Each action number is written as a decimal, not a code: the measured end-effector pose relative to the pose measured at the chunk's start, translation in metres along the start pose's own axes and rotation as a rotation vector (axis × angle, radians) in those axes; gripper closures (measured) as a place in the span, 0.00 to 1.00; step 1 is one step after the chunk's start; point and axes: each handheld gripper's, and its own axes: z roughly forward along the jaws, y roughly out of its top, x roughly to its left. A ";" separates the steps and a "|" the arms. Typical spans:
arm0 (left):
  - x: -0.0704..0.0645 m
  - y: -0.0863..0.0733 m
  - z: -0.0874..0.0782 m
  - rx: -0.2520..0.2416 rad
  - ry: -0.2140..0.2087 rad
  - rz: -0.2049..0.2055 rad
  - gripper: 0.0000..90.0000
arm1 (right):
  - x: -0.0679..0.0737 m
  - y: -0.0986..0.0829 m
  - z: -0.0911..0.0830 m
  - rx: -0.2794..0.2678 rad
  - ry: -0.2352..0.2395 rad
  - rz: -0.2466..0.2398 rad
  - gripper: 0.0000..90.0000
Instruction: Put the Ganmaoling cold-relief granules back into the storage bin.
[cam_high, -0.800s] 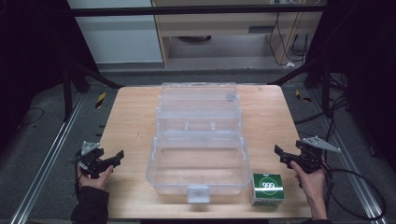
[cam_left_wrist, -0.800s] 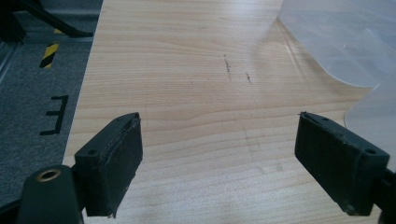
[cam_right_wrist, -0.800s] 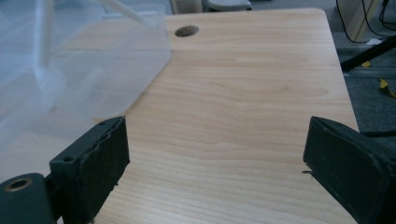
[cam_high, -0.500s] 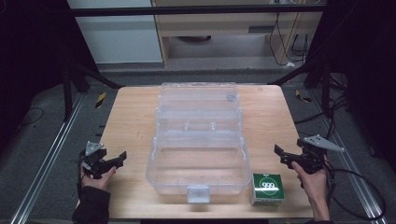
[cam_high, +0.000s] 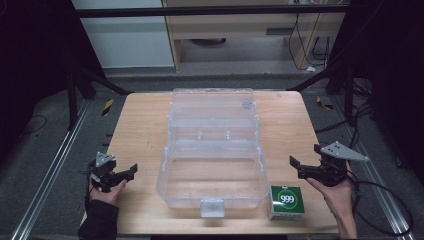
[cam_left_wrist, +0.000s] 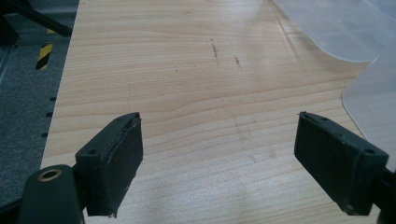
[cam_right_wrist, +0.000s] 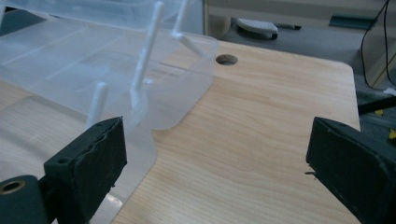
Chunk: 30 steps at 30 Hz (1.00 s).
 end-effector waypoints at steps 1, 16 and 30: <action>0.000 0.000 0.000 0.001 0.000 0.002 0.17 | 0.002 0.004 -0.003 -0.001 0.013 -0.003 0.07; -0.005 -0.002 0.004 0.019 0.001 0.021 0.17 | 0.012 0.023 -0.001 0.058 0.079 -0.152 0.10; -0.006 -0.003 0.006 0.032 -0.002 0.030 0.17 | 0.022 0.044 0.000 0.126 0.134 -0.286 0.09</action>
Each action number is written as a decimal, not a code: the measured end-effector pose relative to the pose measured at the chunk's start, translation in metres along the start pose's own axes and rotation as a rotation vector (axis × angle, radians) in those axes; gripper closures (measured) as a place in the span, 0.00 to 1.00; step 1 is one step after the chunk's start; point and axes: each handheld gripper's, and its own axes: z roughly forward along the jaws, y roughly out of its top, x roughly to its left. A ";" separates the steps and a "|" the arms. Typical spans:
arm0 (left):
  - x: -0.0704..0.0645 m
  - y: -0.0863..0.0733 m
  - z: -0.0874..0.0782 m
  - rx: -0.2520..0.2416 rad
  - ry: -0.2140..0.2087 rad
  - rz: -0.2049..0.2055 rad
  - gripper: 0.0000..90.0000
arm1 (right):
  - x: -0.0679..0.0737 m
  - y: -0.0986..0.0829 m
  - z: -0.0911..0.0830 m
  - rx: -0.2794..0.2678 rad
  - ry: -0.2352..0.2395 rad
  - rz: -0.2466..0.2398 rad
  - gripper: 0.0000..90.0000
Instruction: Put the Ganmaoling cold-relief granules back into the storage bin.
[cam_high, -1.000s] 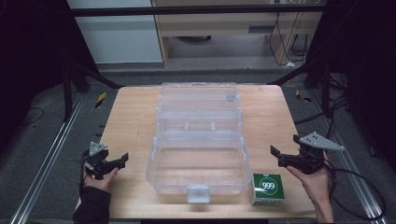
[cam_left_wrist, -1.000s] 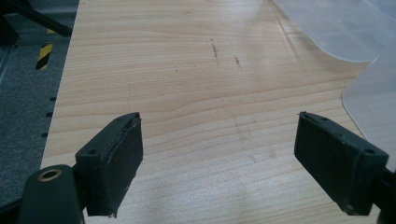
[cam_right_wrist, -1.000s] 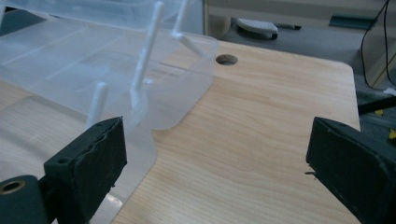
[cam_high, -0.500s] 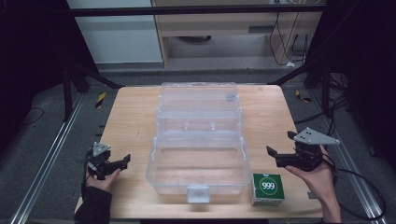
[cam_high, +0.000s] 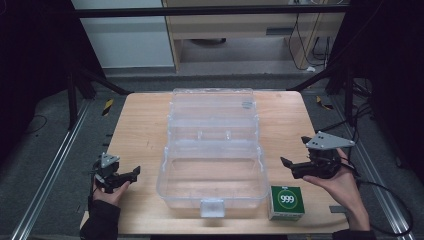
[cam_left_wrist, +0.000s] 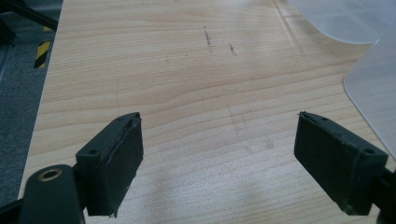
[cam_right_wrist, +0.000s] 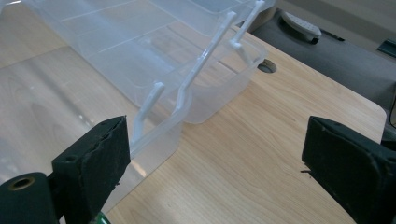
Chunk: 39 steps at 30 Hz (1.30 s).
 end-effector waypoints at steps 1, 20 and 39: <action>0.000 0.000 0.000 0.001 0.000 0.001 0.17 | 0.000 0.001 -0.001 0.004 0.008 -0.006 0.08; -0.002 -0.001 0.002 0.014 -0.002 0.013 0.17 | 0.013 0.004 -0.001 0.138 0.130 -0.187 0.06; -0.002 -0.001 0.002 0.019 -0.005 0.020 0.17 | 0.028 -0.007 0.000 0.299 0.262 -0.302 0.05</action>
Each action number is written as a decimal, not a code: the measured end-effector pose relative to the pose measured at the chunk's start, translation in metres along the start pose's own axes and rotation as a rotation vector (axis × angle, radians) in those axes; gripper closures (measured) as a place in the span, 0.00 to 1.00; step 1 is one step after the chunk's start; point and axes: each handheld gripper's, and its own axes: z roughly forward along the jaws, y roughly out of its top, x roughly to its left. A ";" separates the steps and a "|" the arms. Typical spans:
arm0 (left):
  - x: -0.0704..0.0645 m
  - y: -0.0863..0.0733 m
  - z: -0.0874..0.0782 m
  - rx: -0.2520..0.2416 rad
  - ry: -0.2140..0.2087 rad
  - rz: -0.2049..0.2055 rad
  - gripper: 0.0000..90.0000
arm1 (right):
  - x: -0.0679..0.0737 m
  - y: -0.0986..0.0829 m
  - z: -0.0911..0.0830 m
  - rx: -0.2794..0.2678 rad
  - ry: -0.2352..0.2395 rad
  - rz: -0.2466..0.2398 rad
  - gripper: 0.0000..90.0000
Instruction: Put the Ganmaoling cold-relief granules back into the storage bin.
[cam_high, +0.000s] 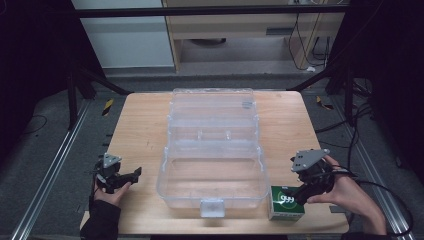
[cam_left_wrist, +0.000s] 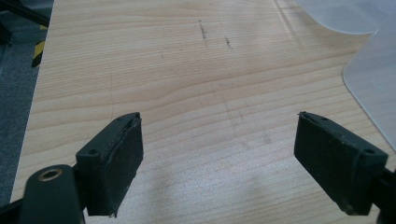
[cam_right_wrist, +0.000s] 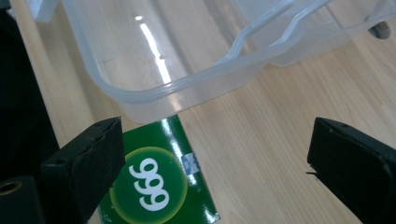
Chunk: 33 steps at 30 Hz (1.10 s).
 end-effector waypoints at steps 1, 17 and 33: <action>0.000 0.000 0.000 0.000 0.000 0.001 0.17 | 0.001 0.000 0.001 0.009 0.005 -0.003 0.05; 0.000 0.000 0.000 0.001 0.000 0.002 0.17 | 0.012 -0.007 0.011 0.071 0.069 -0.035 0.03; -0.001 0.000 0.000 0.002 0.001 0.003 0.17 | 0.022 -0.015 0.023 0.142 0.099 -0.082 0.02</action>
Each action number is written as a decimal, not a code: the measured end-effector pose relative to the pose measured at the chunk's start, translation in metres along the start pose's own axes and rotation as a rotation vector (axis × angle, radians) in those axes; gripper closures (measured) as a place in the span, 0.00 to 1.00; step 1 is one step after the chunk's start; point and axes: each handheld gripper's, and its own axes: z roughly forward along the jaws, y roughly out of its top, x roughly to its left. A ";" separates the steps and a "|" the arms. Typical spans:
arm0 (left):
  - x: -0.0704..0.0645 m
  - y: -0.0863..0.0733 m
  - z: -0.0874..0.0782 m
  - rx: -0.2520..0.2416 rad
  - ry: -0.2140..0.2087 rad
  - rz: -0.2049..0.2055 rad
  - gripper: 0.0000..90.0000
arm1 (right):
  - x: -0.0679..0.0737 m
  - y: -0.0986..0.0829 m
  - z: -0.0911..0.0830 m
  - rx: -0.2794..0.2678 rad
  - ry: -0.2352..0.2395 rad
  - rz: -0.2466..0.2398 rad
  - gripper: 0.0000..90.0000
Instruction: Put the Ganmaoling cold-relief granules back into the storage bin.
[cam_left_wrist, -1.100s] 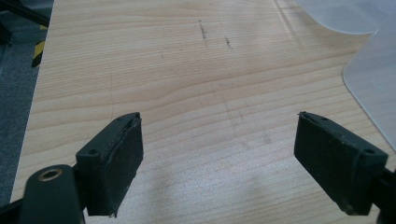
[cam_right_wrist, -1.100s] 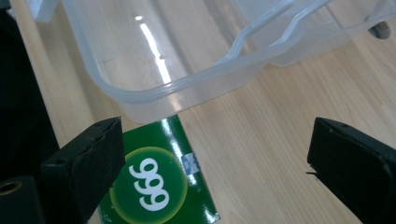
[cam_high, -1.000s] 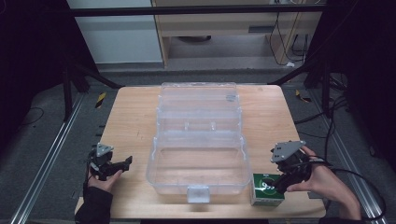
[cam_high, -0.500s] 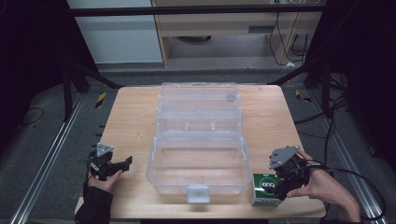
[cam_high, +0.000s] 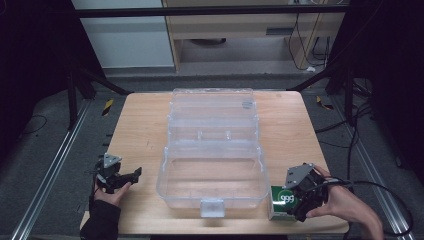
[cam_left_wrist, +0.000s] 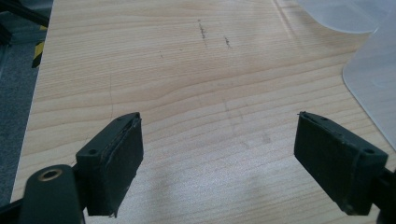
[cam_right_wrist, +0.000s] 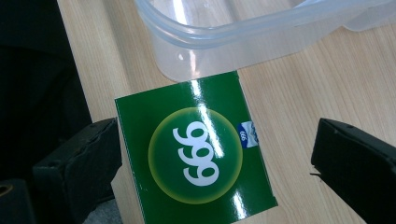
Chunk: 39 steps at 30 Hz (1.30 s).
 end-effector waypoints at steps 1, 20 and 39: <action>0.000 0.000 0.000 0.000 0.000 0.000 0.17 | 0.000 0.000 0.000 0.000 0.000 0.000 0.02; 0.000 0.000 0.000 -0.001 0.001 0.000 0.17 | 0.005 0.000 0.020 0.090 0.040 -0.053 0.02; 0.001 0.000 0.000 0.000 0.002 0.002 0.17 | 0.005 -0.003 0.042 0.168 0.073 -0.070 0.03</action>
